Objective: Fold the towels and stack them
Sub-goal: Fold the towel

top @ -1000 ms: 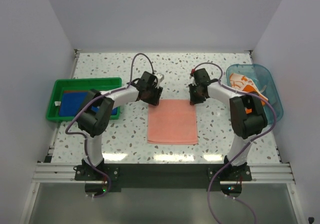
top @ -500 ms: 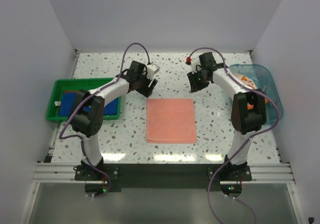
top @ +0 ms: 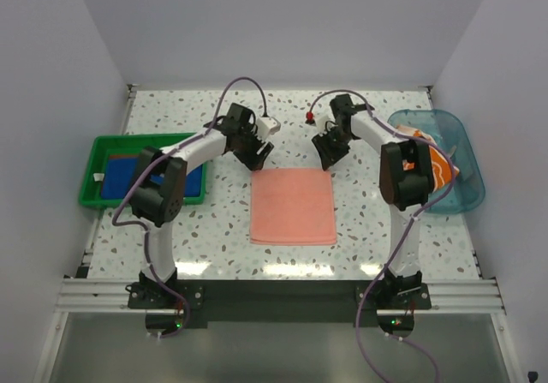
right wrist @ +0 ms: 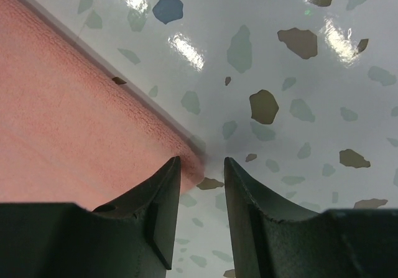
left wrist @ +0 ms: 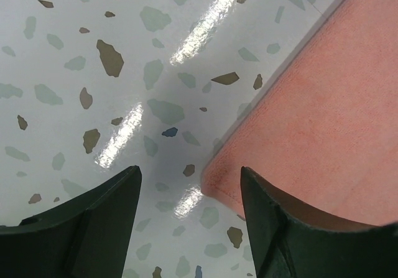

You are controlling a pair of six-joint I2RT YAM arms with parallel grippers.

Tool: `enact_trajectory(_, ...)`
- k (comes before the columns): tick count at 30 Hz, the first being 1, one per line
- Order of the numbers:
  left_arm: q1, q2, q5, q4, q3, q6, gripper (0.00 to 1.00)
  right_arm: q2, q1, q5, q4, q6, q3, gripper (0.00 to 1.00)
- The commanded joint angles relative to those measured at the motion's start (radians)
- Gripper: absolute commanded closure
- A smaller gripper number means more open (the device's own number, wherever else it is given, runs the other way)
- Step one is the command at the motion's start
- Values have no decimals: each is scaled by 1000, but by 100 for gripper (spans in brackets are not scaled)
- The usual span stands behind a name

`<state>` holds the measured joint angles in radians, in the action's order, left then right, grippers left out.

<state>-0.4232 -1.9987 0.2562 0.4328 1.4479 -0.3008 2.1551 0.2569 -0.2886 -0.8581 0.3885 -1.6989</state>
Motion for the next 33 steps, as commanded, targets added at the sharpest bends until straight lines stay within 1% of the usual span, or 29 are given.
enact_trajectory(1, 11, -15, 43, 21, 43, -38, 30, 18, 1, -26, -62, 49, -44, 62)
enact_trajectory(7, 11, -40, 43, 38, 55, -37, 33, 46, 4, -29, -45, 50, -36, 66)
enact_trajectory(10, 11, -49, 49, 47, 65, -38, 34, 68, 13, -11, -64, 67, -41, 71)
enact_trajectory(13, 11, -55, 64, 55, 69, -40, 37, 80, 24, 0, -65, 76, -28, 78)
enact_trajectory(14, 12, -58, 67, 57, 72, -40, 38, 80, 25, 0, -64, 76, -24, 83)
enact_trajectory(17, 11, -69, 75, 70, 78, -38, 41, 81, 33, 14, -59, 81, -10, 87)
enact_trajectory(20, 11, -77, 63, 76, 81, -38, 43, 83, 42, 41, -62, 87, -10, 89)
enact_trajectory(26, 11, -115, 77, 95, 88, -32, 48, 83, 48, 66, -58, 90, 8, 91)
enact_trajectory(29, 11, -130, 75, 122, 82, -31, 55, 72, 51, 85, -52, 90, 22, 91)
enact_trajectory(30, 11, -133, 75, 127, 77, -32, 59, 69, 53, 92, -48, 92, 25, 92)
enact_trajectory(33, 11, -133, 84, 155, 49, -40, 61, 60, 56, 100, -44, 90, 36, 92)
